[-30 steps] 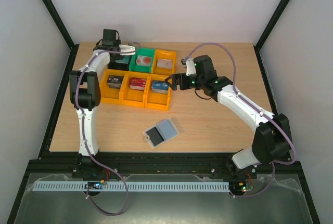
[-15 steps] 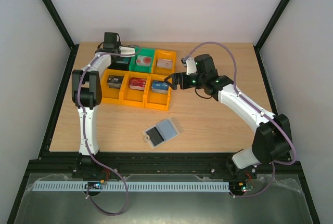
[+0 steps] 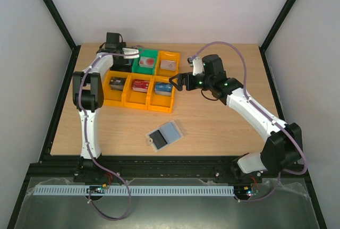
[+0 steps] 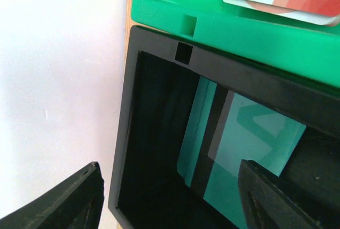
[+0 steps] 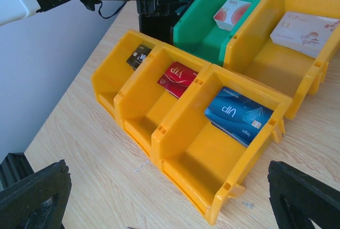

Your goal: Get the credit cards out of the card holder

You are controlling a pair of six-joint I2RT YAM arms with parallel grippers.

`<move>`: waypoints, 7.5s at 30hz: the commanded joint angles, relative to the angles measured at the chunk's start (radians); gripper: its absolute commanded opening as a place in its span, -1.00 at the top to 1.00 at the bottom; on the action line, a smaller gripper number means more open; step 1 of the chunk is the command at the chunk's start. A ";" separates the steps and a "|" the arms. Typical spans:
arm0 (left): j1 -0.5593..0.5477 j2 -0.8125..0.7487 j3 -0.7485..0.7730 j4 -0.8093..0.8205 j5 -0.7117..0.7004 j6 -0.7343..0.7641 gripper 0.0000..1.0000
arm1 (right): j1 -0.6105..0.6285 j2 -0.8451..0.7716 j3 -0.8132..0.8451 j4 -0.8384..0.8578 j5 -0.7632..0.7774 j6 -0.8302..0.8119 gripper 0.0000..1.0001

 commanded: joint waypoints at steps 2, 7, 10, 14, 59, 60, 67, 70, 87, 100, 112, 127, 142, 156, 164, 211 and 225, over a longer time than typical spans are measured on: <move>0.017 -0.089 0.036 -0.096 0.071 -0.024 -0.46 | -0.004 -0.045 0.008 -0.019 -0.005 -0.014 -0.97; 0.020 -0.120 0.053 -0.111 0.105 -0.110 -0.52 | -0.004 -0.056 0.004 -0.017 -0.007 -0.011 -0.97; 0.025 -0.150 0.078 -0.109 0.139 -0.253 -0.52 | -0.004 -0.065 0.003 -0.015 -0.013 -0.009 -0.97; 0.037 -0.238 0.077 -0.137 0.229 -0.428 -0.54 | -0.004 -0.085 -0.003 -0.013 0.004 -0.006 -0.97; -0.314 -1.330 -1.665 0.039 0.573 -2.124 -0.84 | 0.604 0.375 -0.282 0.135 0.470 0.350 -0.90; -0.314 -1.321 -1.683 0.066 0.576 -2.140 -0.85 | 0.604 0.387 -0.270 0.147 0.458 0.356 -0.90; -0.324 -1.262 -1.721 0.158 0.534 -2.173 -0.65 | 0.604 0.421 -0.251 0.177 0.391 0.350 -0.88; -0.323 -1.257 -1.728 0.168 0.530 -2.182 -0.38 | 0.602 0.398 -0.267 0.184 0.384 0.348 -0.88; -0.279 -1.358 -1.744 0.349 0.612 -2.168 0.96 | 0.495 0.129 -0.330 0.193 0.227 0.165 -0.88; -0.273 -1.349 -1.765 0.358 0.545 -2.168 0.96 | 0.446 0.031 -0.267 0.109 0.171 0.038 -0.60; -0.282 -1.348 -1.777 0.389 0.537 -2.162 0.96 | 0.391 0.308 -0.262 0.241 -0.049 0.034 0.11; -0.282 -1.317 -1.830 0.688 0.656 -2.262 -0.08 | 0.389 0.415 -0.259 0.269 -0.030 0.072 0.20; -0.278 -1.229 -1.846 0.759 0.558 -2.286 0.11 | 0.390 0.396 -0.303 0.399 -0.221 0.059 0.42; -0.311 -1.219 -1.854 0.824 0.580 -2.299 0.17 | 0.388 0.429 -0.261 0.481 -0.203 0.145 0.43; -0.310 -1.243 -1.853 0.813 0.577 -2.291 0.96 | 0.380 0.389 -0.259 0.408 -0.216 0.076 0.43; -0.312 -1.697 -1.597 0.992 0.962 -1.940 0.95 | 0.278 -0.309 -0.263 0.213 -0.266 -0.264 0.70; -0.312 -1.693 -1.595 0.983 0.962 -1.924 0.95 | 0.284 -0.281 -0.280 0.411 -0.350 -0.123 0.55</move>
